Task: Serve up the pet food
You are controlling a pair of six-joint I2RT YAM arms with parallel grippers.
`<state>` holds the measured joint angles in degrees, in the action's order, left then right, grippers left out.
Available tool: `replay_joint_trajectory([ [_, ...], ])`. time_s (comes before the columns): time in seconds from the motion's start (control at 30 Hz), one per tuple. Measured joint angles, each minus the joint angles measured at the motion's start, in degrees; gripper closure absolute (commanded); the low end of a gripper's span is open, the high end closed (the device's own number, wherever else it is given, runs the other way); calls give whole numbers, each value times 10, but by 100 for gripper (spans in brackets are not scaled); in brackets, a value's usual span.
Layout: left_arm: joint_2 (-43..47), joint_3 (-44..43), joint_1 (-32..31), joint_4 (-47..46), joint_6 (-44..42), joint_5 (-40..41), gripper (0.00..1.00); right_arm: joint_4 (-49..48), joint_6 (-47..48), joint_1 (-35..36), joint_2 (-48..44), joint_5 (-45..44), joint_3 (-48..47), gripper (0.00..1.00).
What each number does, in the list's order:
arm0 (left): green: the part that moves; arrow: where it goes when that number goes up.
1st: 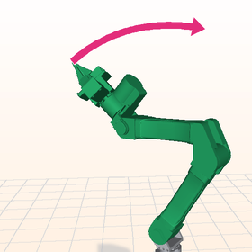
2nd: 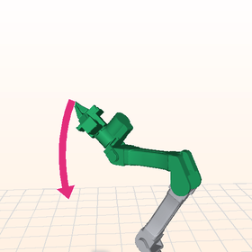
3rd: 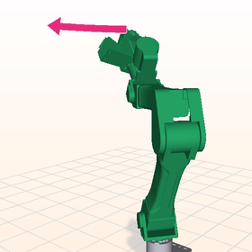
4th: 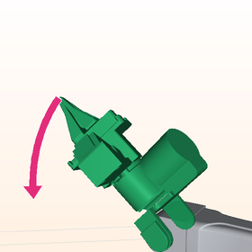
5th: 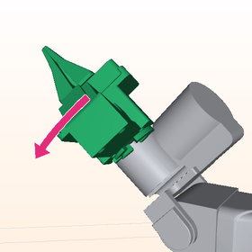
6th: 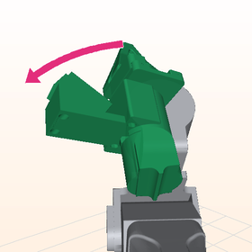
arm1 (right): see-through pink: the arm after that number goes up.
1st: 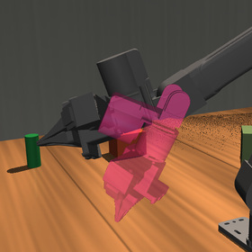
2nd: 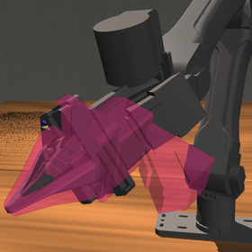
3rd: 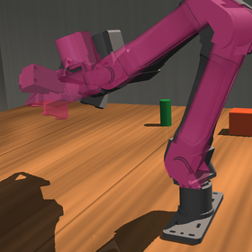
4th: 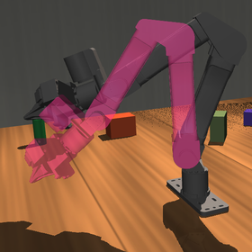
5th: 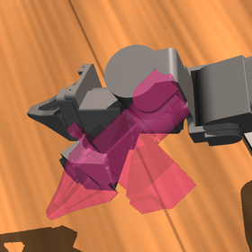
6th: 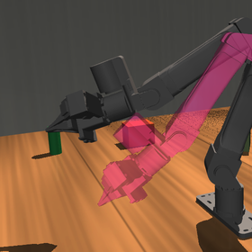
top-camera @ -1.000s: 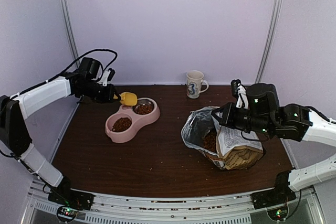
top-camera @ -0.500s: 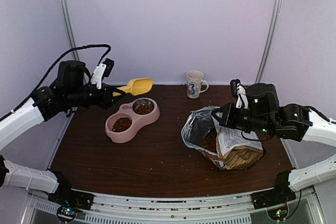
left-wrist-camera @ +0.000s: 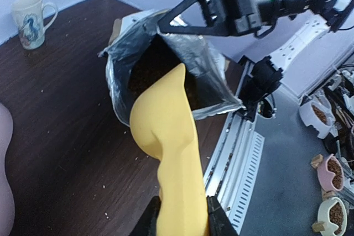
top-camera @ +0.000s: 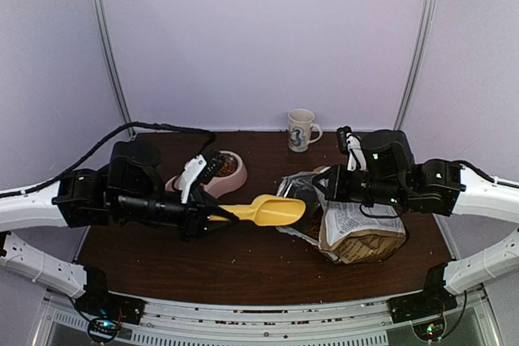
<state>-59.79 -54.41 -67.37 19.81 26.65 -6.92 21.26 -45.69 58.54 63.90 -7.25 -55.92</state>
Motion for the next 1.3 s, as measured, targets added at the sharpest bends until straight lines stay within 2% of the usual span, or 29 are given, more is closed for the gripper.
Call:
replay_joint_trajectory([
  [0.17,-99,-16,-16,18,33,104,100,5,14,23,24,4,-13,100],
  [0.33,-187,-54,-35,-6,37,172,100,10,21,51,51,-1,-23,100],
  [0.63,-421,-185,-45,-92,22,188,100,21,20,62,50,-12,-27,100],
  [0.67,-427,-187,-45,-97,22,189,100,31,20,62,47,-13,-28,100],
  [0.77,-439,-200,-42,-114,16,156,100,37,18,62,39,-22,-28,100],
  [1.1,-440,-205,-16,-139,-23,-75,100,65,6,50,-3,-7,-15,100],
  [1.2,-440,-226,-15,-115,-40,-117,100,70,3,50,-9,6,-9,100],
  [1.3,-431,-222,-16,-111,-59,-124,100,65,0,46,-16,9,-4,100],
])
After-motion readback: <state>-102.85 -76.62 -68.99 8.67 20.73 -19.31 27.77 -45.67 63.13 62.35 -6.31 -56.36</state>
